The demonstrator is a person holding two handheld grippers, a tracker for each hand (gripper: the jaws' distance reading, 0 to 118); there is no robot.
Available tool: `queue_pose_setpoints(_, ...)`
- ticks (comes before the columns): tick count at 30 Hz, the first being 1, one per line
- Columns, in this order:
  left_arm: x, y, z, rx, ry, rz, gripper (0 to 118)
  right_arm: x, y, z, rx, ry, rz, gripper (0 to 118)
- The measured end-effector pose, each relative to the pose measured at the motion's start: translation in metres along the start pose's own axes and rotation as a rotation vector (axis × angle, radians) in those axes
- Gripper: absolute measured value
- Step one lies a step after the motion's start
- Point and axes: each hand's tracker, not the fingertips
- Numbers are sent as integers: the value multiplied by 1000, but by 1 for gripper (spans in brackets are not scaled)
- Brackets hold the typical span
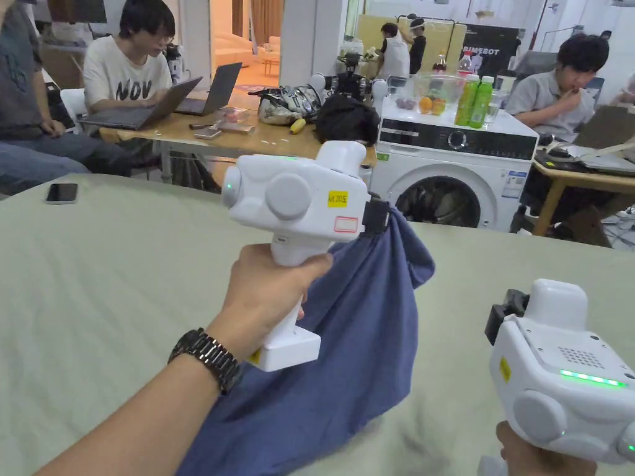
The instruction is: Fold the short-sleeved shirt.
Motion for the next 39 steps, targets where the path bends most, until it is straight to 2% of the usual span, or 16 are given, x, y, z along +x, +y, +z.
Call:
queue_pose_setpoints(7, 52, -94, -73, -211, -169, -37, 0, 46, -12, 9, -22, -94, 12, 0)
queue_pose_setpoints(12, 70, -154, -94, -306, -202, -34, 2, 59, -29, 7, -68, -118, 5, 0)
queue_pose_setpoints(13, 70, -156, -94, -312, -203, -28, 14, 59, -30, 7, -73, -117, 3, 0)
queue_pose_setpoints(15, 69, -159, -89, -320, -197, -6, 48, 60, -33, 7, -87, -117, -2, 0)
queue_pose_setpoints(16, 67, -159, -83, -306, -190, 0, 56, 59, -33, 8, -89, -113, -4, 0)
queue_pose_setpoints(17, 65, -157, -74, -285, -171, -6, 57, 58, -33, 8, -89, -110, -4, 0)
queue_pose_setpoints(22, 39, -147, -19, -125, -43, 20, 57, 47, -28, 11, -83, -77, 6, 0)
queue_pose_setpoints(25, 14, -153, 14, -29, 101, 68, 54, 36, -27, 11, -79, -49, 19, 0)
queue_pose_setpoints(26, 6, -157, 23, 7, 150, 81, 44, 31, -27, 11, -77, -43, 27, 0)
queue_pose_setpoints(27, -2, -160, 30, 19, 186, 82, 19, 27, -27, 10, -76, -39, 31, 0)
queue_pose_setpoints(28, -11, -163, 38, 17, 231, 79, 0, 22, -27, 10, -76, -30, 36, 0)
queue_pose_setpoints(31, -34, -176, 55, 19, 360, 116, 0, 11, -29, 7, -79, -9, 39, 0)
queue_pose_setpoints(34, -67, -182, 68, -14, 362, 204, 0, 2, -30, 4, -88, 5, 40, 0)
queue_pose_setpoints(39, -125, -165, 72, -69, 410, 247, 0, 0, -26, -3, -103, 25, 22, 0)
